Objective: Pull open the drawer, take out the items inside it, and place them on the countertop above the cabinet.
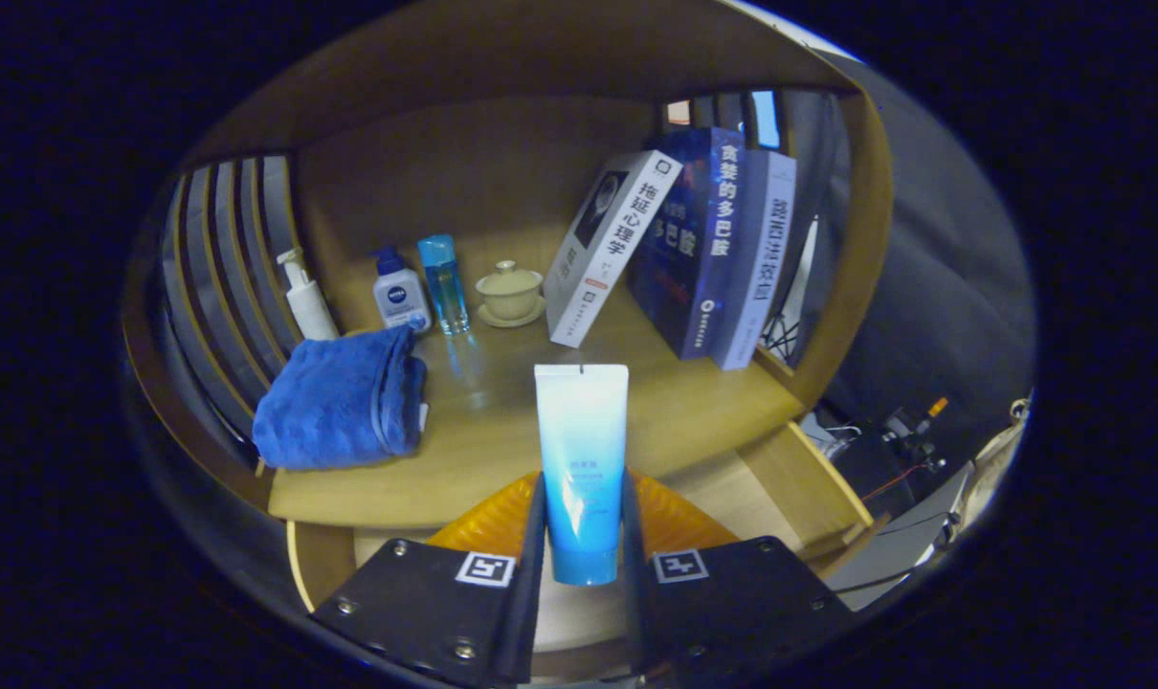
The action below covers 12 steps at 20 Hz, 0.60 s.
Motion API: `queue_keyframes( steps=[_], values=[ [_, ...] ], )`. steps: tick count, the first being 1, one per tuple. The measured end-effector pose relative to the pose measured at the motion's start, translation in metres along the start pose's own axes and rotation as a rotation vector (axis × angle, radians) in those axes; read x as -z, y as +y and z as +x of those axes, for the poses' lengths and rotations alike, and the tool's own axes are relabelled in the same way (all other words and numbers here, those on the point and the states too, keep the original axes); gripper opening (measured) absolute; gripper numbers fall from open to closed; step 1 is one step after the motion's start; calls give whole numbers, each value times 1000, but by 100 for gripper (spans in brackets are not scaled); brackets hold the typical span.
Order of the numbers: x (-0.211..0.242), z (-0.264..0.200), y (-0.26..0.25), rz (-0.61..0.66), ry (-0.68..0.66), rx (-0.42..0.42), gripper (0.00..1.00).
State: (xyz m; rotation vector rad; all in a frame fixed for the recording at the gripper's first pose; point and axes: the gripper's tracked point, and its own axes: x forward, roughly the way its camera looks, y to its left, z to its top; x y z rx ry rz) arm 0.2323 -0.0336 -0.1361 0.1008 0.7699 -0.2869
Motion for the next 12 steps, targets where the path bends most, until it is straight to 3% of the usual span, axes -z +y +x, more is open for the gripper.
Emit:
queue_keyframes(
  steps=[12],
  values=[
    [0,72,26,42,90,-112,38]
  ],
)
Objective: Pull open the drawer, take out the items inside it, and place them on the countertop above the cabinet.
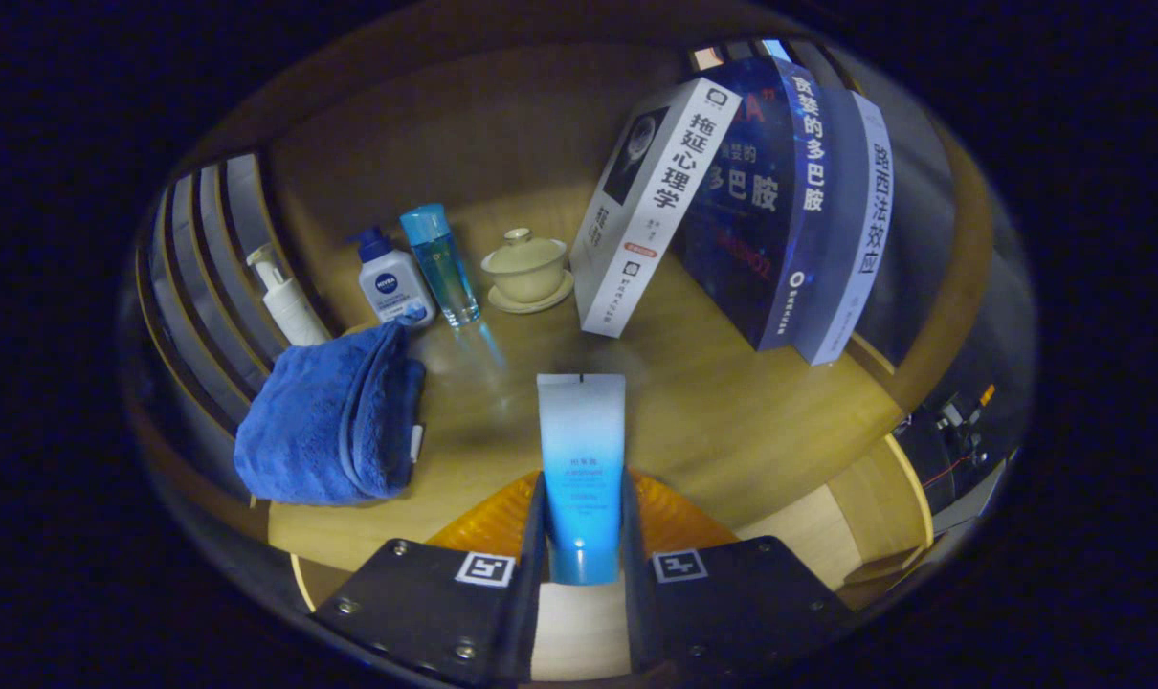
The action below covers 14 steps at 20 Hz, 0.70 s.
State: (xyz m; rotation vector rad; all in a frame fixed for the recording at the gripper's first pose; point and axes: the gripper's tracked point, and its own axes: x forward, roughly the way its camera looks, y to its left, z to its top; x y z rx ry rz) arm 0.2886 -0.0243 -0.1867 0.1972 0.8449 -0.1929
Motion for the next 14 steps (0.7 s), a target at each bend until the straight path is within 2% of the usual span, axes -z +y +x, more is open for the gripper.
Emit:
queue_keyframes(
  steps=[4,6,9,12,14],
  values=[
    [-6,9,4,15,-12,-25,38],
    [-10,12,6,4,-34,-37,45],
    [-9,0,15,-24,-65,-81,71],
    [-21,-23,21,-68,-185,-105,97],
    [-30,-47,26,-79,-278,-124,97]
  ],
)
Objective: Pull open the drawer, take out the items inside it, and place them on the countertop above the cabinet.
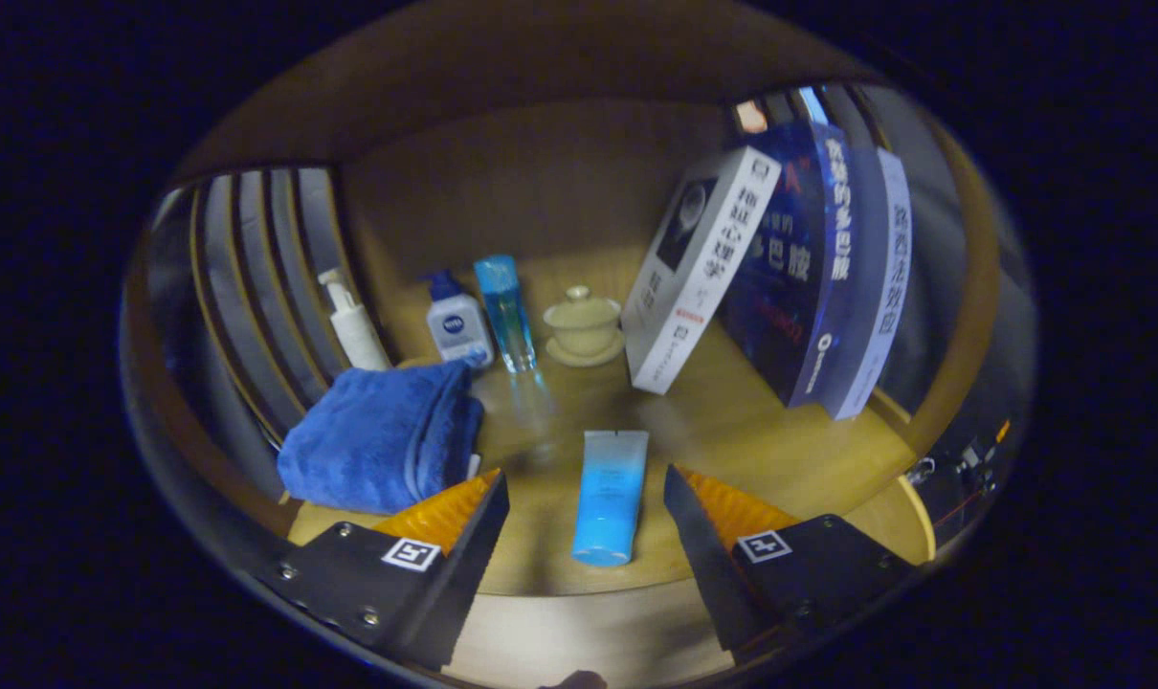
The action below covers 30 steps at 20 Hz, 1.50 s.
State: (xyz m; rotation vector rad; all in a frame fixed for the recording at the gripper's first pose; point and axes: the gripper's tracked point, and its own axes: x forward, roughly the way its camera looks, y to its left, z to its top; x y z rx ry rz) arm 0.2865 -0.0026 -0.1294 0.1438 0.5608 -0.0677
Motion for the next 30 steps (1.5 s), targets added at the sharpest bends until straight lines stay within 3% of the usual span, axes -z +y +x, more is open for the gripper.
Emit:
queue_keyframes(
  steps=[3,7,11,14,20,30],
  values=[
    [-21,-41,1,-30,-134,0,98],
    [-29,-98,-16,-64,-269,67,98],
    [-14,-148,-31,-41,-380,96,98],
    [6,-180,-28,-15,-457,67,98],
    [66,-206,-29,-10,-431,49,98],
    [160,-204,-36,51,-274,36,98]
  ],
)
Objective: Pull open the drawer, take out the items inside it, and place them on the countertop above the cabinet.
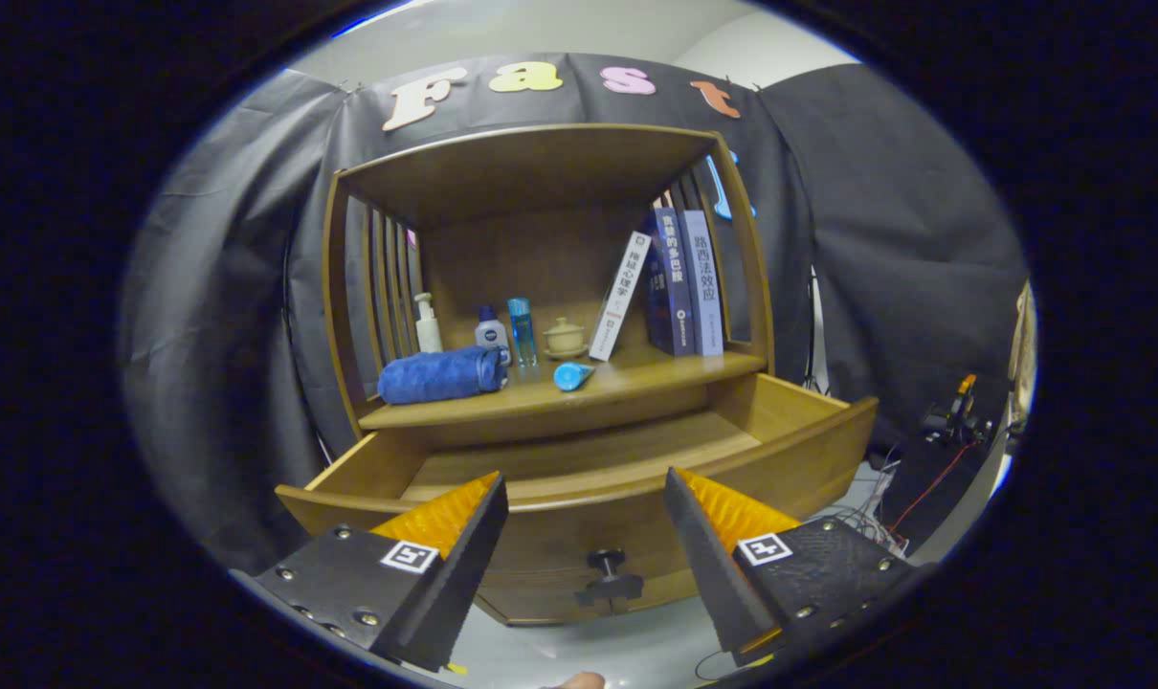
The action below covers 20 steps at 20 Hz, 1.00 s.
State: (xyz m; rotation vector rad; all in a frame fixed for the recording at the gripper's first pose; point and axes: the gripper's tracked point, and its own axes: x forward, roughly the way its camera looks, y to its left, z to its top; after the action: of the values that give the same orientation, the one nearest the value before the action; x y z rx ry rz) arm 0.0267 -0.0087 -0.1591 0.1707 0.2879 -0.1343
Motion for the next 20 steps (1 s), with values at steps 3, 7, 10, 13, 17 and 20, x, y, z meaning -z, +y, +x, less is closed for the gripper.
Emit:
queue_keyframes(
  steps=[3,7,10,13,17,20],
  values=[
    [16,8,3,0,38,-18,98],
    [29,17,7,36,61,-52,98],
    [28,18,3,92,58,-69,98],
    [29,20,4,90,68,-103,98],
    [19,28,4,95,41,-112,98],
    [18,41,6,63,57,-109,98]
  ],
)
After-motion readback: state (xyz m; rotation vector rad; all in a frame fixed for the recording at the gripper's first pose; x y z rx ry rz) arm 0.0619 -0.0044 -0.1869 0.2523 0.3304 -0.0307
